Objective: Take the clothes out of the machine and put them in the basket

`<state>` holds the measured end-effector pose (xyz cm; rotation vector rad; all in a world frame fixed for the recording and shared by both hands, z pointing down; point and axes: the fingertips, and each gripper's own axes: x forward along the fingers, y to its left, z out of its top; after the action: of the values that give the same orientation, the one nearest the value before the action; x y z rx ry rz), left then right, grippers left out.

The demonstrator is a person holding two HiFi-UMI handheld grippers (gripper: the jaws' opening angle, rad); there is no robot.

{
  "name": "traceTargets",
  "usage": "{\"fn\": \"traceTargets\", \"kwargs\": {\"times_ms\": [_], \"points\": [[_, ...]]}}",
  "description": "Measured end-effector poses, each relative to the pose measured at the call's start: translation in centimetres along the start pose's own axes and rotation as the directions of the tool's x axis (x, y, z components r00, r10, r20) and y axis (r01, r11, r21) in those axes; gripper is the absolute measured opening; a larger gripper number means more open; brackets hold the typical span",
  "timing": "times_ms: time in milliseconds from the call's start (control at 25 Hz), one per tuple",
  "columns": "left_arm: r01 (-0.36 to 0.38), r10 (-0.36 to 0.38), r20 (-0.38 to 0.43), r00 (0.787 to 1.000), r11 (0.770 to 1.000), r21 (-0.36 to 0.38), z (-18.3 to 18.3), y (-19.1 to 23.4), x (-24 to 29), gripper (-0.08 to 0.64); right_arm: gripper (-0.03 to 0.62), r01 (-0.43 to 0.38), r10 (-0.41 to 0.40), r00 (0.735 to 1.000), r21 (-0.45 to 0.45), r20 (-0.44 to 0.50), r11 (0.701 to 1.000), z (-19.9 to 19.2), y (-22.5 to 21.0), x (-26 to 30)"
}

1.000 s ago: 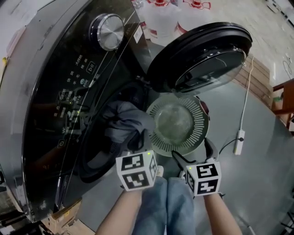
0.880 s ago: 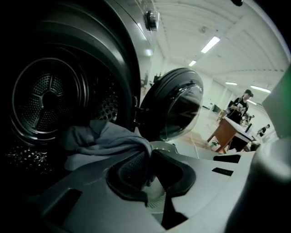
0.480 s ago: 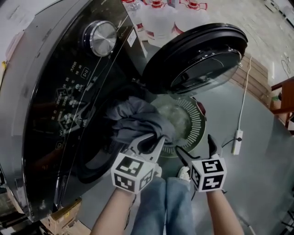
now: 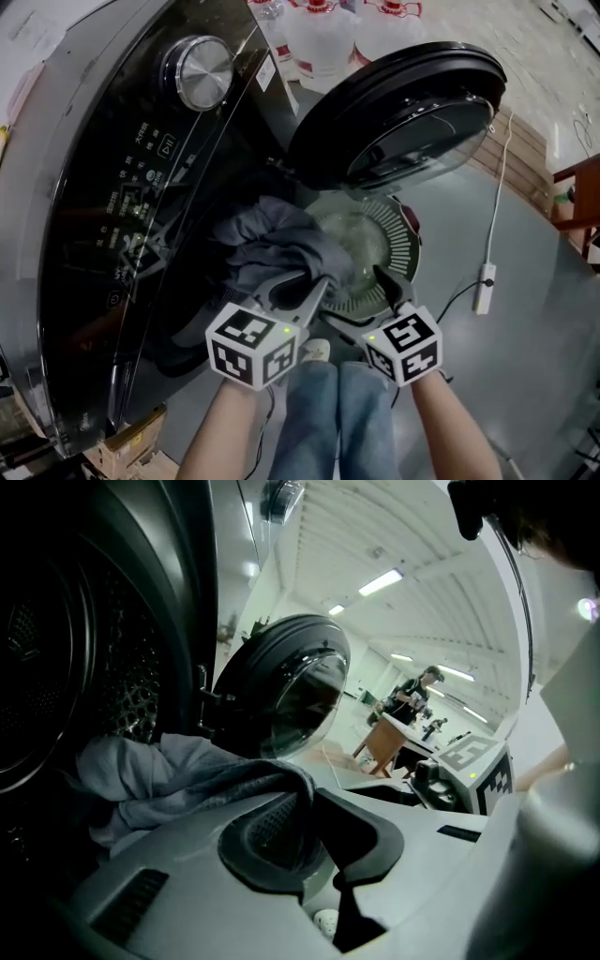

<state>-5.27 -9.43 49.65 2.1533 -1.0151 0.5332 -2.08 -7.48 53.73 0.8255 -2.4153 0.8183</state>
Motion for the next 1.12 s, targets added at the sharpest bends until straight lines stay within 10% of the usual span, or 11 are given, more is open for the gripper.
{"fn": "traceTargets", "kwargs": {"times_ms": [360,520,640,840,1120], "points": [[0.054,-0.053,-0.052,0.997,0.998,0.03,-0.3,0.3,-0.4,0.046,0.509,-0.128,0.125,0.991,-0.057,-0.043,0.99,1.2,1.0,4.3],[0.022,-0.019,-0.058,0.998,0.998,0.054,-0.7,0.7,-0.3,0.046,0.06,-0.175,0.164,0.982,-0.127,-0.091,0.976,1.0,1.9,4.3],[-0.014,0.022,-0.086,0.996,0.996,0.089,-1.4,0.9,0.0,0.061,0.051,-0.157,0.144,0.984,-0.117,-0.108,0.981,0.7,1.6,4.2],[-0.06,0.073,-0.114,0.991,0.992,0.112,-2.6,1.5,-0.1,0.29,0.051,-0.093,0.091,0.994,-0.032,-0.057,0.995,1.2,-0.4,2.7],[-0.113,0.151,-0.178,0.972,0.972,0.206,-4.7,3.9,-0.9,0.301,0.051,0.031,-0.041,0.995,-0.11,-0.092,0.993,0.1,-2.5,1.3]]}}
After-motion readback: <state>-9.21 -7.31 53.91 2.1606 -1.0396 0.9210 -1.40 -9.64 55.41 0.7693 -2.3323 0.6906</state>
